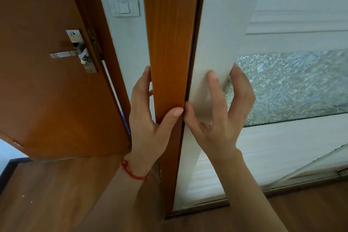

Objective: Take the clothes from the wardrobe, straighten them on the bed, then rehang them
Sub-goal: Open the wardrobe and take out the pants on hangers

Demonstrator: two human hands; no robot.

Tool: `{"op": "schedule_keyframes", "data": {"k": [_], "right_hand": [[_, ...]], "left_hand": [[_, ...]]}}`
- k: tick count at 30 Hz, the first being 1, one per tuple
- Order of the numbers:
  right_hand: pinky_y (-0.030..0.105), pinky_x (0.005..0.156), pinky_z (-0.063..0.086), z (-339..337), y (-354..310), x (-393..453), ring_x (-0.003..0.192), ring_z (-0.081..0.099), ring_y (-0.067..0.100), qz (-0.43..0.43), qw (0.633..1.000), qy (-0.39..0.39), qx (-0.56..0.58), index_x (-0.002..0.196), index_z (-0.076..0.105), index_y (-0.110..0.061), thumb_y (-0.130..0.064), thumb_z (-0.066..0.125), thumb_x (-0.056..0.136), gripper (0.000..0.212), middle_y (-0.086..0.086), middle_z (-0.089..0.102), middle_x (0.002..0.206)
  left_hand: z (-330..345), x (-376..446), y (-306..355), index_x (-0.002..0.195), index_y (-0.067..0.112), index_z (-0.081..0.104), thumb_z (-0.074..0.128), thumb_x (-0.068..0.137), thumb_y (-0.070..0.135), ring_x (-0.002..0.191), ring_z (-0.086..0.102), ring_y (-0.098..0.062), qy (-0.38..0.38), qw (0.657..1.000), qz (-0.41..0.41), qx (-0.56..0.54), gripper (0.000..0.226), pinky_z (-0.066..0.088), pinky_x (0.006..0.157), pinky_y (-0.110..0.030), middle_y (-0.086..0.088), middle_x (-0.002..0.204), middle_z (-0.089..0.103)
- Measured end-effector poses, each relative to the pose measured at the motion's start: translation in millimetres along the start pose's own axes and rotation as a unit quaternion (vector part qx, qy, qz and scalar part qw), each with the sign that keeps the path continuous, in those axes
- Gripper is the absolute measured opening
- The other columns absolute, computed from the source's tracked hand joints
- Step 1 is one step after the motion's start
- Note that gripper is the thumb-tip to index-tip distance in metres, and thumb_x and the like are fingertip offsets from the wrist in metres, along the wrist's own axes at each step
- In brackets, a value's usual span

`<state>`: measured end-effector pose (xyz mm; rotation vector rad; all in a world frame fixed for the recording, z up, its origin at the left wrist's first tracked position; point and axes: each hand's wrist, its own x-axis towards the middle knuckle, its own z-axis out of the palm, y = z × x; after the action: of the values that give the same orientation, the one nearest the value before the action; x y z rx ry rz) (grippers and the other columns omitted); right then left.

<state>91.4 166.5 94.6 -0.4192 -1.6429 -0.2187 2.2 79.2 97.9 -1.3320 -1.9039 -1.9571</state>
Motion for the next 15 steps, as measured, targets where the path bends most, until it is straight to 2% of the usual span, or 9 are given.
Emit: {"op": "schedule_keyframes", "data": {"k": [7,10,13,15], "right_hand": [[0.038,0.095,0.043,-15.5,23.5,-0.6,0.113,0.051,0.034,0.011,0.996,0.005,-0.083,0.122,0.048,-0.008,-0.038,0.054,0.086,0.047,0.023,0.045,0.125],[0.038,0.091,0.043,-28.6,41.5,-0.8,0.111,0.052,0.033,0.029,0.992,0.005,-0.120,0.123,0.048,-0.006,-0.033,0.056,0.086,0.046,0.027,0.052,0.124],[0.040,0.090,0.044,-41.7,63.2,-0.3,0.109,0.052,0.033,0.049,0.987,0.004,-0.153,0.124,0.047,-0.006,-0.026,0.060,0.086,0.045,0.031,0.054,0.122],[0.041,0.089,0.046,-50.1,79.6,0.1,0.110,0.052,0.032,0.068,0.984,0.003,-0.165,0.126,0.045,-0.006,-0.020,0.062,0.086,0.045,0.031,0.053,0.124]], "left_hand": [[-3.3,-0.8,0.5,0.134,0.000,0.036,0.040,0.077,0.071,0.109,0.058,-0.032,-0.013,1.000,-0.004,0.006,0.091,0.049,0.087,-0.027,-0.021,0.124,0.055],[-3.6,-3.7,1.2,0.131,0.001,0.039,0.041,0.080,0.068,0.104,0.059,-0.033,-0.009,1.000,0.000,0.012,0.084,0.047,0.087,-0.019,-0.024,0.120,0.056],[-3.1,-6.4,2.0,0.130,0.010,0.038,0.042,0.083,0.062,0.108,0.057,-0.027,0.009,0.999,0.023,0.023,0.070,0.043,0.091,-0.012,-0.022,0.122,0.056],[-2.2,-7.2,3.3,0.130,0.009,0.035,0.043,0.086,0.057,0.111,0.055,-0.028,0.017,0.998,0.045,0.036,0.066,0.041,0.093,-0.010,-0.024,0.124,0.053]]}}
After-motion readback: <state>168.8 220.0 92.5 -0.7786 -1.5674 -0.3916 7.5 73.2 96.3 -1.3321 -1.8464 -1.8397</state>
